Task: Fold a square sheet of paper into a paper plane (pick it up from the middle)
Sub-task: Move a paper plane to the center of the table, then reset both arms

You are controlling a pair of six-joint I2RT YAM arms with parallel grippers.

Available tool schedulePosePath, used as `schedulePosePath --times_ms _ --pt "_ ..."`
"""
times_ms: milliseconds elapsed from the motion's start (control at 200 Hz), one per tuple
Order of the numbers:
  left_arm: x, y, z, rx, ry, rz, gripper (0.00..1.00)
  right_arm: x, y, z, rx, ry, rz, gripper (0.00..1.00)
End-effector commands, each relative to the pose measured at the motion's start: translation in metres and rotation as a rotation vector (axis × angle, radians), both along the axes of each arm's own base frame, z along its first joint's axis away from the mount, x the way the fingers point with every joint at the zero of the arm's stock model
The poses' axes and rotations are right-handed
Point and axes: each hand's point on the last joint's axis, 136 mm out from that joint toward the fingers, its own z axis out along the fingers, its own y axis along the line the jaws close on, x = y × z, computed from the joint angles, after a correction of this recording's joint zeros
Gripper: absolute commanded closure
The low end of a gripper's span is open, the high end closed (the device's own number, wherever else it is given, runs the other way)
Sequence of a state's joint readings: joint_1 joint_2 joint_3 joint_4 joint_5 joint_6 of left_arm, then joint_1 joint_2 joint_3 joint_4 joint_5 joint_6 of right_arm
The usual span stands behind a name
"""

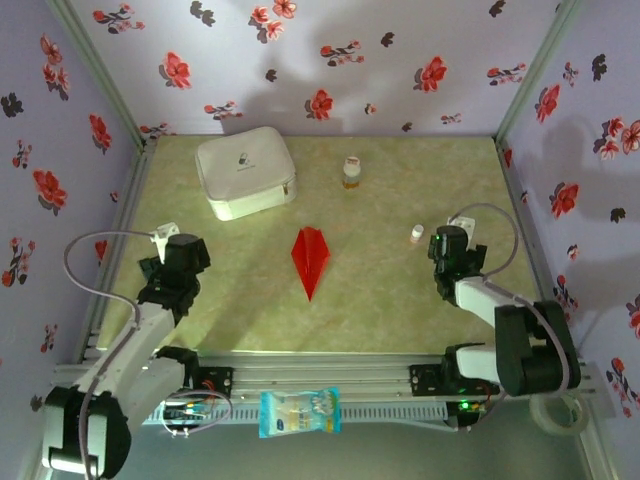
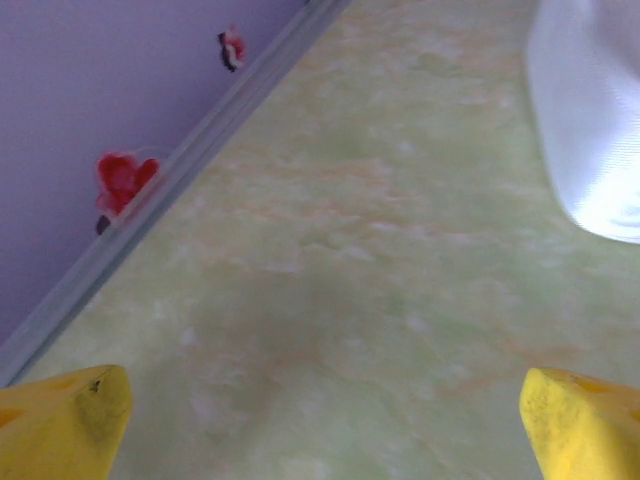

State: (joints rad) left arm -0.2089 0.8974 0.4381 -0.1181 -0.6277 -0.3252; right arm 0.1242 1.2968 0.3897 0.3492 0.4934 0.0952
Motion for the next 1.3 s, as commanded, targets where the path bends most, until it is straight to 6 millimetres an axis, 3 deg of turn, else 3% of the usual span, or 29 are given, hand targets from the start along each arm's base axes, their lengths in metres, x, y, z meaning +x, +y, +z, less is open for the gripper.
schedulePosePath --times_ms 0,110,195,250,345,445,550,680,1295 --pt "0.032 0.005 0.018 0.079 -0.137 -0.035 0.00 0.039 0.011 0.037 0.047 -0.221 0.101 0.14" --pt "0.049 0.011 0.004 0.081 -0.159 -0.030 0.00 0.054 0.015 0.033 0.142 -0.240 0.147 0.15" --pt "0.062 0.013 -0.006 0.092 -0.176 -0.029 0.00 0.049 0.020 0.010 0.140 -0.282 0.183 0.12" --pt "0.070 0.011 -0.005 0.099 -0.188 -0.044 0.00 0.049 0.016 0.020 0.127 -0.374 0.171 0.01" --pt "0.079 0.014 -0.001 0.107 -0.248 -0.060 0.00 0.046 -0.011 0.014 0.121 -0.292 -0.015 0.01" --pt "0.092 0.013 -0.015 0.020 -0.289 -0.131 0.00 0.050 -0.007 0.015 0.102 -0.294 0.007 0.01" --pt "0.098 -0.004 -0.034 -0.004 -0.249 -0.249 0.00 0.049 -0.007 0.015 0.099 -0.300 0.007 0.01" --pt "0.108 -0.004 -0.036 -0.009 -0.230 -0.262 0.00 0.049 -0.007 0.014 0.103 -0.289 0.004 0.01" --pt "0.110 -0.012 -0.038 -0.002 -0.204 -0.300 0.00 0.049 -0.006 0.015 0.100 -0.292 0.010 0.01"
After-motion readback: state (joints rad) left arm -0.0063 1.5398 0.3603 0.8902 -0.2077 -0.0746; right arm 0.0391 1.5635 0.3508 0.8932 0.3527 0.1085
